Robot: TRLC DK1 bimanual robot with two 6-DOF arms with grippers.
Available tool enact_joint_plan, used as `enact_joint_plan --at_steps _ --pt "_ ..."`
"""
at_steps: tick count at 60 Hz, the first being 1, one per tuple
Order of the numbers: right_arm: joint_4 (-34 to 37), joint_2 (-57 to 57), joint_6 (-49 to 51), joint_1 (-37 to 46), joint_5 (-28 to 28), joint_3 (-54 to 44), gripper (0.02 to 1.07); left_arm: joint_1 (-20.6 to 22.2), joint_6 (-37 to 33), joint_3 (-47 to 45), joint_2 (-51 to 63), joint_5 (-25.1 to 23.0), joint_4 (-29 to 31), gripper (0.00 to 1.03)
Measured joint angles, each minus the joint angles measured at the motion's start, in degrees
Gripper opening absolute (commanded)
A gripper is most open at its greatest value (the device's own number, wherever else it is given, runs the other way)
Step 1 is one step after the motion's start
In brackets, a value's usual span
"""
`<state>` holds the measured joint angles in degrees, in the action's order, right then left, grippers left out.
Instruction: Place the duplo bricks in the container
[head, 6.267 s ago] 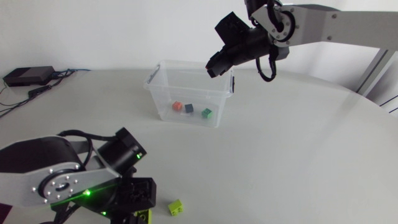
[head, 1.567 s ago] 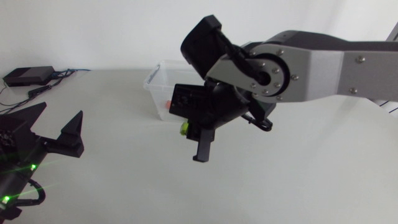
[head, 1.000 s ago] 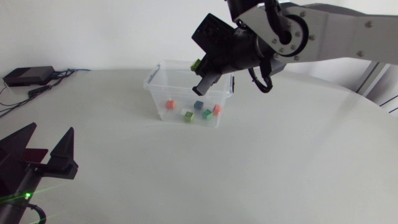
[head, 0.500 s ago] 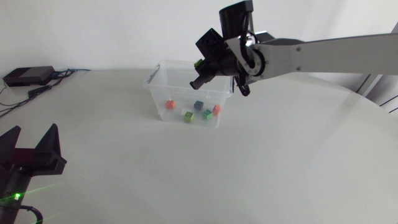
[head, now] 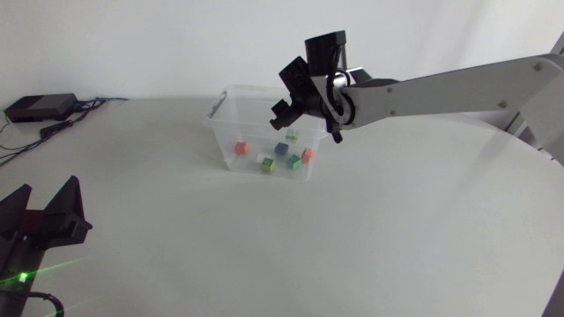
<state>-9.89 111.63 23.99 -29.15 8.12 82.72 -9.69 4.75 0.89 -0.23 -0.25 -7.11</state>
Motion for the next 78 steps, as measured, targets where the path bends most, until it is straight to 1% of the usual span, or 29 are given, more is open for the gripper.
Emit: enact_joint_plan --at_steps 9,18,24,30,46,52,61,78 --pt "-4.5 -6.7 0.0 0.1 4.5 -4.8 1.03 0.2 0.7 0.0 0.0 0.2 0.0 0.99" --pt "-10.8 -16.5 0.0 1.3 9.9 -10.9 1.03 1.5 0.9 0.0 0.0 0.2 0.0 0.99" --pt "-11.8 -22.2 0.0 2.8 11.3 -14.0 1.03 1.9 0.9 0.0 0.0 0.2 0.0 0.99" --pt "-12.2 -27.4 0.0 4.9 11.9 -17.9 1.03 2.3 0.9 0.0 0.0 0.2 0.0 0.99" --pt "-12.4 -40.5 0.0 10.0 12.8 -29.0 1.03 5.7 0.9 0.0 0.0 0.2 0.7 0.99" --pt "-12.4 -45.3 0.0 11.4 12.8 -32.9 1.03 5.7 0.9 0.0 0.0 0.2 1.6 0.99" --pt "-12.2 -53.5 0.7 13.5 12.8 -39.1 1.03 5.7 0.8 0.0 0.0 0.2 4.7 0.99" --pt "-10.9 -69.9 1.7 15.5 12.7 -51.1 1.03 5.7 0.8 0.0 0.0 0.2 4.7 0.99"
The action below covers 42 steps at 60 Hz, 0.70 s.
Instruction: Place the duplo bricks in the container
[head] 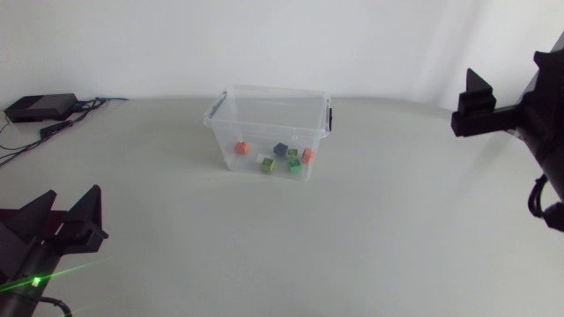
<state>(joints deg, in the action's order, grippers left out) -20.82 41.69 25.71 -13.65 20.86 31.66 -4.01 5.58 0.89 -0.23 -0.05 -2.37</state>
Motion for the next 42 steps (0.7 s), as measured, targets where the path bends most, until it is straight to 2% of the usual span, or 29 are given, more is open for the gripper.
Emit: enact_joint_plan --at_steps 13,42 --pt "2.9 -12.7 -0.3 2.8 -0.3 -8.5 1.03 0.7 -0.2 0.0 0.0 0.0 0.0 0.99" --pt "12.5 -28.7 -12.5 8.6 -11.7 -20.6 1.03 2.3 -2.7 0.0 0.0 0.0 1.4 0.99"
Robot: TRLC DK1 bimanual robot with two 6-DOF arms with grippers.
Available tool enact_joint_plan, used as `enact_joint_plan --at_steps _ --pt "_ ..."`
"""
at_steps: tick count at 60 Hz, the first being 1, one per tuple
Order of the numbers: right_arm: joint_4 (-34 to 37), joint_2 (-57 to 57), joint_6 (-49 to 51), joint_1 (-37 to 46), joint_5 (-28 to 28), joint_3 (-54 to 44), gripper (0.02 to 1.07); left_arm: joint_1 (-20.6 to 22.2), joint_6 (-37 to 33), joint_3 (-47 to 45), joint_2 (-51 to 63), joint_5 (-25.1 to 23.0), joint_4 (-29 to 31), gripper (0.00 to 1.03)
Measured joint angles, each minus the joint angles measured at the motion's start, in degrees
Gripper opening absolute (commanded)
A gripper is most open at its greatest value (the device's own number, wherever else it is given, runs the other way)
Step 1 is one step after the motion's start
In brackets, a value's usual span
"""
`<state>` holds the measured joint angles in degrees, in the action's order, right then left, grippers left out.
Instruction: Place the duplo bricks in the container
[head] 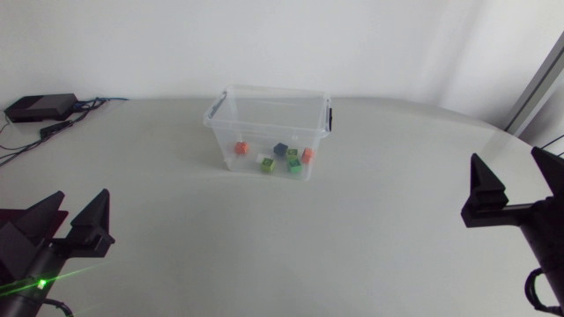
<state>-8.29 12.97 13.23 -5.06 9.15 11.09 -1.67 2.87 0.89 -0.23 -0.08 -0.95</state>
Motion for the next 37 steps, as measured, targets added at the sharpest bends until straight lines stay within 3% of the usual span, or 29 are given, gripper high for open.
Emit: enact_joint_plan --at_steps 21,37 --pt "7.1 -11.1 -9.7 4.1 -8.0 -8.6 1.03 1.1 -1.7 0.0 0.0 0.0 0.7 0.99" --pt "8.1 -12.7 -11.7 4.8 -9.0 -10.1 1.03 1.4 -2.1 0.0 0.0 0.0 1.1 0.99"
